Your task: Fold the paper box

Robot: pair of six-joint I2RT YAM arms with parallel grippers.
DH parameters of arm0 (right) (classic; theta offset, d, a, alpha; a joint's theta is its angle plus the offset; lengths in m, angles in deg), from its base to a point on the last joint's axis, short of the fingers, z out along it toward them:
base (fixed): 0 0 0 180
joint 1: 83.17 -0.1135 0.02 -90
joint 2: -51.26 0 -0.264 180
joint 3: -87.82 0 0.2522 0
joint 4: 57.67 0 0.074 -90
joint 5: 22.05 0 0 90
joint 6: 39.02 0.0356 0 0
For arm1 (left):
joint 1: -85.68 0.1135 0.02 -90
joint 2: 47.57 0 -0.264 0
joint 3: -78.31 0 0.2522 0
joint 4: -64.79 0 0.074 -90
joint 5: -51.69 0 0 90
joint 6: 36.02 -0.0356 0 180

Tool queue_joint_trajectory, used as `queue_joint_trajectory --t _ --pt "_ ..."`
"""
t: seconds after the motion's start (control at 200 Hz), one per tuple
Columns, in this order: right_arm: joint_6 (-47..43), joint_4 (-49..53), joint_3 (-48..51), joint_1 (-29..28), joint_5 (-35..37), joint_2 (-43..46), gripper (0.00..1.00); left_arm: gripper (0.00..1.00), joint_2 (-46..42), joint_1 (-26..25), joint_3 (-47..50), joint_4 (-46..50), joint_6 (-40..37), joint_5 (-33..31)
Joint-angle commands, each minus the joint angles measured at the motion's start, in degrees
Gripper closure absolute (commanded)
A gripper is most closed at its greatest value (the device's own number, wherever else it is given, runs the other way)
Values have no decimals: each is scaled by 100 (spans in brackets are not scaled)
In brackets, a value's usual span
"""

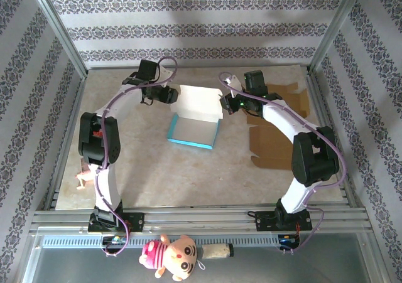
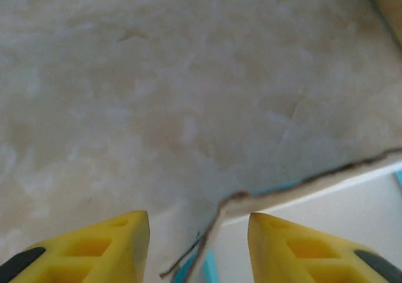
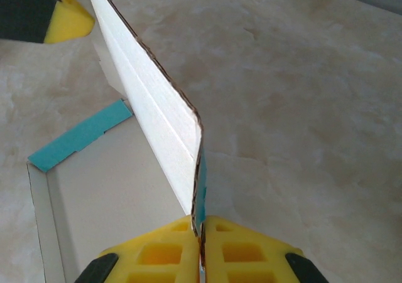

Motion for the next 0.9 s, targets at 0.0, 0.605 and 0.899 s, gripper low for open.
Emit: queue_joint_trajectory --t 0.0,0.605,0.899 --pt "-151 -67 -133 -86 -68 -113 90 67 113 23 -170 74 -203 337" --pt "-4417 386 -513 -899 1583 646 8 100 -643 -113 1285 -1729 -1316 568" --pt "-5255 1785 -2211 -1013 1680 -712 26 100 -1023 -166 2229 -2968 -1392 667"
